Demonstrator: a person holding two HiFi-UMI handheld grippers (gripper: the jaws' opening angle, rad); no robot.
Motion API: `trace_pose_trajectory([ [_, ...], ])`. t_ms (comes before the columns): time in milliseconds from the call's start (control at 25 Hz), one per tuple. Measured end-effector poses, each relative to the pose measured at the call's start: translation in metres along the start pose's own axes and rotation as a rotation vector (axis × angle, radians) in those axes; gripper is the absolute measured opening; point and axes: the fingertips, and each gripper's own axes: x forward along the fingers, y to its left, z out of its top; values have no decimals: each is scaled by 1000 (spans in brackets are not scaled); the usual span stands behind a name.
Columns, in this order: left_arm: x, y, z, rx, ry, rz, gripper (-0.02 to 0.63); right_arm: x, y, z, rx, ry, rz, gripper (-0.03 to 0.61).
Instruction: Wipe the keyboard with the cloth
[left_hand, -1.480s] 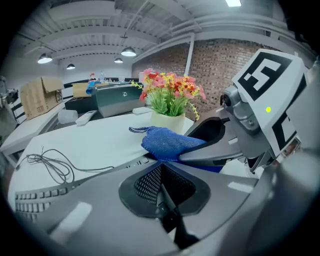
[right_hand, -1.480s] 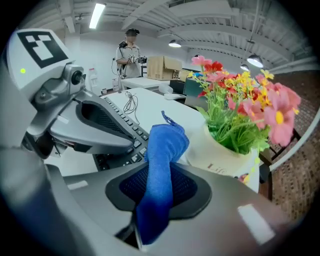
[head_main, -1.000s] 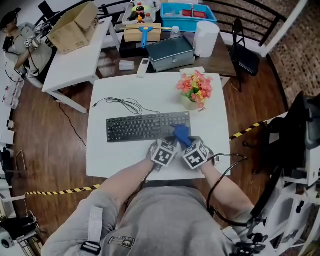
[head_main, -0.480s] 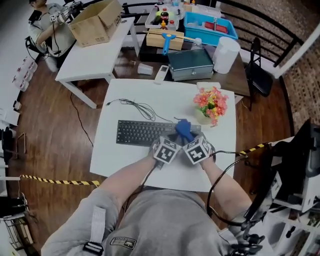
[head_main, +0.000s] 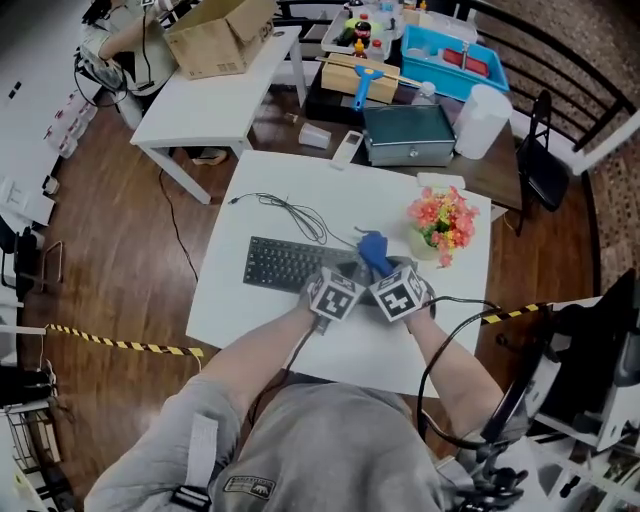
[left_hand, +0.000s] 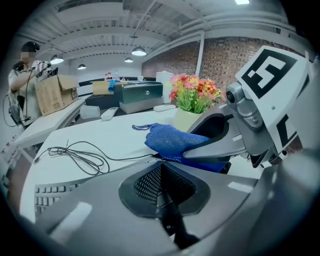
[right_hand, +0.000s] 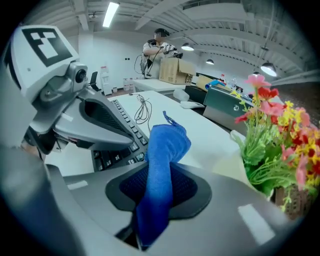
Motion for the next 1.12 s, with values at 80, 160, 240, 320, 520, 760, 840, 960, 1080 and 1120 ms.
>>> trace_pose_trajectory([
  [80,-2,-7,-9,7,7,-13,-6,-4,9,-8,-3,5,3,112],
  [160,-4,-17,-18,22,14,-35,-6,-9,23,-18,4,12,6,112],
  [240,-8,-28,-27,42,18,-63,-6,-14,39,-28,12,19,7,112],
  [320,-11,-39,-35,56,19,-93,-6,-21,54,-38,21,22,7,112],
  [520,-19,-63,-60,100,33,-154,-6,-31,85,-65,16,50,21,112],
  [760,-25,-62,-67,104,36,-152,-6,-33,86,-63,-12,52,18,114],
  [840,-22,-50,-60,79,25,-130,-6,-31,76,-48,-25,32,9,112],
  [960,-23,-23,-42,48,9,-77,-6,-22,61,-19,-48,1,6,114],
  [1080,-23,7,-23,25,-9,-14,-6,-7,49,10,-85,-23,11,114],
  [1120,-22,16,-19,14,-15,4,-6,-2,46,18,-98,-28,15,114],
])
